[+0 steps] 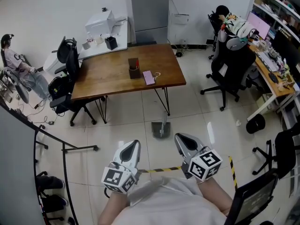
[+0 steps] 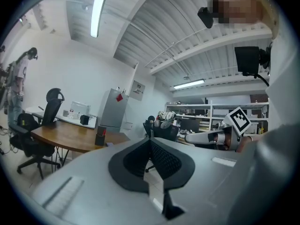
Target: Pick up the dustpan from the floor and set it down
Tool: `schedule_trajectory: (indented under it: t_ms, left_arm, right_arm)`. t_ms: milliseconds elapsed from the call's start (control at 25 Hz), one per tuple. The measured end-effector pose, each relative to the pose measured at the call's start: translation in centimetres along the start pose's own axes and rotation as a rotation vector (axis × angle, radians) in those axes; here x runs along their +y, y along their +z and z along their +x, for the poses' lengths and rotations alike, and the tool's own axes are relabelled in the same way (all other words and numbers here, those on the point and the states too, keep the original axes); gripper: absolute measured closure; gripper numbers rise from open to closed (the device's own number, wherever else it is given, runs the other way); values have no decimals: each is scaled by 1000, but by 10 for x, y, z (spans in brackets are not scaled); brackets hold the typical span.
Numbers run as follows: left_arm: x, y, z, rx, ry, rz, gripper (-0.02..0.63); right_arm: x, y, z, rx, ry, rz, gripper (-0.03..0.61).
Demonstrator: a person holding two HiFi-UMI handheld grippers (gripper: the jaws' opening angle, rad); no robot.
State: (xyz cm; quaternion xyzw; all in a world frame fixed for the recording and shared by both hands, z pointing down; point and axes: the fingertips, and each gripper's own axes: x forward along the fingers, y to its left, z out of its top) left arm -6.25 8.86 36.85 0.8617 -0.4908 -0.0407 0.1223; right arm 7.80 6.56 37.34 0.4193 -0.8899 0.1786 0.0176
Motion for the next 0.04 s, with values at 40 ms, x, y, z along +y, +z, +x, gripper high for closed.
schedule_trajectory:
  t_ms: [40]
  left_arm:
    - [0,0,0,3,0,-2,600]
  right_arm:
    - [-1,0,0,2,-6,2,578]
